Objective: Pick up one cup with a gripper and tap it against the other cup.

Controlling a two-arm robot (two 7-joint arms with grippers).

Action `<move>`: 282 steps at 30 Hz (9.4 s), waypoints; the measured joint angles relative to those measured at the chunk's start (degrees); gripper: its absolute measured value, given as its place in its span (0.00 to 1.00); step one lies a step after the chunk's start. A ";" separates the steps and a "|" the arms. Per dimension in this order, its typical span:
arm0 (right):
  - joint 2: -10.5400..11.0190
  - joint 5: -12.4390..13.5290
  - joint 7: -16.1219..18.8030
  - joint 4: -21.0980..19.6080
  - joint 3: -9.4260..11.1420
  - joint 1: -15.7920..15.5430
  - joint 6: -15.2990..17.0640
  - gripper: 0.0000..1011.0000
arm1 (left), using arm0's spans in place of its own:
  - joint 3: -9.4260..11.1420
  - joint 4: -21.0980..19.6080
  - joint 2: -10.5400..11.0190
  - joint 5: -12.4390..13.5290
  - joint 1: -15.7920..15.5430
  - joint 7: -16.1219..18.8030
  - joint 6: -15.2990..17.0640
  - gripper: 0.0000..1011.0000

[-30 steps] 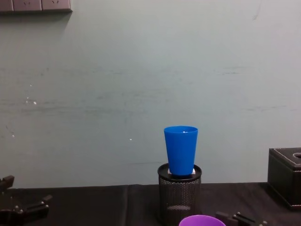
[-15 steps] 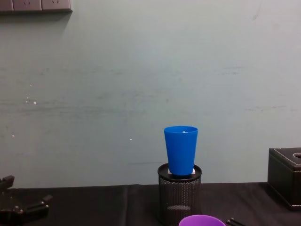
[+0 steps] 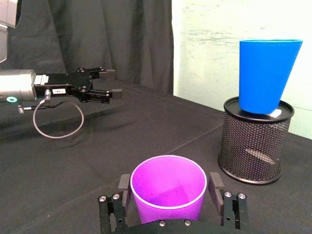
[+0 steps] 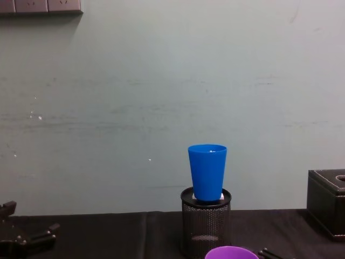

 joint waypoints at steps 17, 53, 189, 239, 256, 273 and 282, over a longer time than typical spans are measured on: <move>0.36 0.00 -0.27 -1.54 0.34 -0.13 1.19 0.75 | 0.00 0.00 0.00 0.00 0.00 0.00 0.00 0.99; 4.53 4.17 -2.22 -16.19 1.75 4.18 16.18 0.72 | 0.00 0.00 0.00 0.00 0.00 0.00 0.00 0.99; 4.37 4.08 -1.95 -15.85 1.86 4.11 15.85 0.72 | 0.00 0.00 0.00 0.00 0.00 0.00 0.00 0.99; 4.37 4.08 -1.95 -15.84 1.86 4.11 15.85 0.72 | 0.00 0.00 0.00 0.00 0.00 0.00 0.00 0.99; 4.40 4.97 -0.68 -15.06 0.89 5.05 15.56 0.72 | 0.00 0.00 0.00 0.00 0.00 0.00 0.00 0.99; -0.96 6.68 1.98 -0.76 -1.98 14.19 14.30 0.72 | 0.00 0.00 0.00 0.00 0.00 0.00 0.00 0.99; -2.73 5.06 0.65 3.85 -2.22 16.98 12.73 0.72 | 0.00 0.00 0.00 0.00 0.00 0.00 0.00 0.99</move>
